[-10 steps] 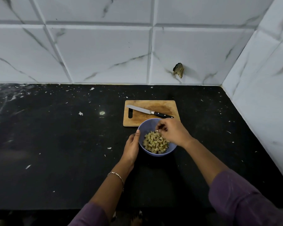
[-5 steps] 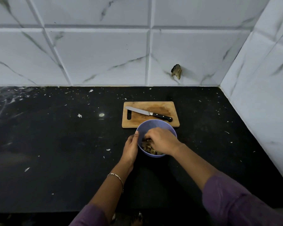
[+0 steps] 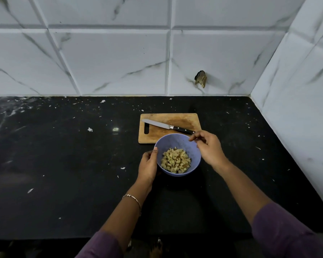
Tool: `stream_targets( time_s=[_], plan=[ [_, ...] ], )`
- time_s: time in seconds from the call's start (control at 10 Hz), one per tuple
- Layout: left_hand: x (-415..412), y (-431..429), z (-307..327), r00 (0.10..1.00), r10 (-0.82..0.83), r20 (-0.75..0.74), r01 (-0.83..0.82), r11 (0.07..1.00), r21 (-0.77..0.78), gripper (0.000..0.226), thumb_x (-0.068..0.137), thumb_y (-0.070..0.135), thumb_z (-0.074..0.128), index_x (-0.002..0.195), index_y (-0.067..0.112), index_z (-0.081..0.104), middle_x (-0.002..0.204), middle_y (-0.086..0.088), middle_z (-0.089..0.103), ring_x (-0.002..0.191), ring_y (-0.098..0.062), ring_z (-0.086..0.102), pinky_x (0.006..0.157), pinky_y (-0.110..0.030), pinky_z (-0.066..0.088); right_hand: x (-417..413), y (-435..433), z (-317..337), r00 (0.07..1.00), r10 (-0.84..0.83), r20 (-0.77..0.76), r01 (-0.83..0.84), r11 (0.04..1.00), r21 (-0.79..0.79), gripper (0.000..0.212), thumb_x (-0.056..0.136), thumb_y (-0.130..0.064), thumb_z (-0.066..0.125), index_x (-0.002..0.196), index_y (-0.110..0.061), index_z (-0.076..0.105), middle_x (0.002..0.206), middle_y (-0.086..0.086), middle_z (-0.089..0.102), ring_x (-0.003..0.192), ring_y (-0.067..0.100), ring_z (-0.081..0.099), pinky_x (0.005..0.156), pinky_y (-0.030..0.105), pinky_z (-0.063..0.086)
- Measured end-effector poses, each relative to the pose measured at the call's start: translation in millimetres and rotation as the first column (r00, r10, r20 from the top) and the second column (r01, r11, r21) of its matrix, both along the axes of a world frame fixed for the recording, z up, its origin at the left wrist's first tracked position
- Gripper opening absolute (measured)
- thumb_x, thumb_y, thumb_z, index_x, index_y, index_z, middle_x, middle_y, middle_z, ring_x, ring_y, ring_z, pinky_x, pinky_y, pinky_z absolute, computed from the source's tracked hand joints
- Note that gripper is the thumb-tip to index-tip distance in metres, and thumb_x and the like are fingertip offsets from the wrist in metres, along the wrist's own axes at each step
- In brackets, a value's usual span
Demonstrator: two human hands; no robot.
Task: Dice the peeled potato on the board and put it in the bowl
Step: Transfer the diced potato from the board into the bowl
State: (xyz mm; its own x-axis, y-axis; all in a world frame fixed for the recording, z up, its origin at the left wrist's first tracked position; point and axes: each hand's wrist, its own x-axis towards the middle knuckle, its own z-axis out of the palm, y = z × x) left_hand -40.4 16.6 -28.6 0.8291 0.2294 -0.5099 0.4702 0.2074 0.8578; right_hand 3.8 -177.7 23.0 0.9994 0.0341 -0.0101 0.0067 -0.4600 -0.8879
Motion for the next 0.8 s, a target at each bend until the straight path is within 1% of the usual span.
stream_targets(
  time_s=[0.1, 0.2, 0.3, 0.4, 0.5, 0.6, 0.7, 0.8],
  plan=[
    [-1, -4, -1, 1.0, 0.027, -0.008, -0.027, 0.999, 0.042, 0.038, 0.097, 0.052, 0.05, 0.117, 0.021, 0.055, 0.111, -0.004, 0.067, 0.101, -0.022, 0.067, 0.09, -0.045, 0.057, -11, -1, -20, 0.978, -0.205, -0.037, 0.207, 0.975, 0.074, 0.019, 0.098, -0.011, 0.051, 0.105, -0.025, 0.062, 0.115, -0.004, 0.061, 0.104, 0.009, 0.06, 0.091, 0.036, 0.054],
    [-1, -7, -4, 0.998, 0.062, 0.004, -0.062, 0.992, 0.114, 0.035, 0.096, 0.054, 0.05, 0.108, 0.023, 0.059, 0.107, -0.002, 0.069, 0.099, -0.02, 0.067, 0.091, -0.044, 0.056, -21, 7, -33, 0.946, -0.257, -0.198, 0.272, 0.96, 0.057, 0.026, 0.104, -0.029, 0.044, 0.127, -0.022, 0.052, 0.128, 0.001, 0.055, 0.115, 0.016, 0.055, 0.099, 0.041, 0.049],
    [-1, -8, -5, 0.995, 0.092, 0.025, -0.095, 0.982, 0.165, 0.037, 0.097, 0.054, 0.05, 0.107, 0.021, 0.061, 0.104, -0.001, 0.069, 0.098, -0.018, 0.067, 0.091, -0.044, 0.055, -24, 19, -42, 0.939, -0.209, -0.272, 0.23, 0.972, 0.046, 0.034, 0.105, -0.038, 0.036, 0.133, -0.022, 0.049, 0.129, 0.003, 0.056, 0.117, 0.02, 0.056, 0.1, 0.046, 0.049],
    [1, -6, -2, 0.994, 0.105, 0.025, -0.108, 0.977, 0.185, 0.041, 0.097, 0.054, 0.048, 0.113, 0.018, 0.06, 0.107, -0.002, 0.068, 0.1, -0.019, 0.065, 0.093, -0.044, 0.054, -24, 25, -41, 0.953, -0.187, -0.236, 0.2, 0.979, 0.03, 0.034, 0.106, -0.038, 0.035, 0.133, -0.022, 0.049, 0.128, 0.003, 0.057, 0.116, 0.019, 0.057, 0.1, 0.046, 0.049],
    [3, -2, 2, 0.998, 0.066, 0.013, -0.067, 0.984, 0.162, 0.036, 0.098, 0.054, 0.046, 0.111, 0.021, 0.056, 0.109, -0.003, 0.067, 0.102, -0.02, 0.065, 0.095, -0.045, 0.053, -22, 26, -42, 0.96, -0.174, -0.217, 0.183, 0.983, 0.02, 0.033, 0.106, -0.037, 0.036, 0.132, -0.021, 0.049, 0.127, 0.002, 0.056, 0.117, 0.018, 0.057, 0.1, 0.045, 0.049],
    [1, 0, 6, 0.999, 0.047, 0.018, -0.05, 0.988, 0.149, 0.035, 0.099, 0.052, 0.046, 0.113, 0.021, 0.054, 0.111, -0.003, 0.066, 0.104, -0.02, 0.064, 0.096, -0.044, 0.052, -23, 28, -41, 0.962, -0.181, -0.202, 0.181, 0.983, -0.021, 0.034, 0.105, -0.037, 0.037, 0.131, -0.018, 0.05, 0.127, 0.003, 0.055, 0.12, 0.02, 0.055, 0.101, 0.043, 0.048],
    [-3, 0, 9, 0.994, 0.055, 0.094, -0.079, 0.957, 0.278, 0.036, 0.1, 0.049, 0.046, 0.121, 0.021, 0.054, 0.116, -0.003, 0.064, 0.106, -0.018, 0.061, 0.095, -0.043, 0.052, -26, 26, -35, 0.975, -0.208, -0.075, 0.186, 0.955, -0.233, 0.041, 0.104, -0.035, 0.044, 0.138, -0.013, 0.045, 0.14, 0.007, 0.044, 0.132, 0.024, 0.044, 0.105, 0.037, 0.041],
    [-6, -1, 18, 0.974, -0.03, 0.223, -0.088, 0.861, 0.501, 0.042, 0.1, 0.046, 0.047, 0.13, 0.017, 0.051, 0.126, -0.003, 0.06, 0.111, -0.016, 0.059, 0.09, -0.036, 0.052, -31, 27, -26, 0.985, -0.165, 0.047, 0.171, 0.924, -0.343, 0.052, 0.101, -0.033, 0.052, 0.147, -0.015, 0.037, 0.157, 0.007, 0.026, 0.146, 0.026, 0.024, 0.113, 0.04, 0.033]
  ],
)
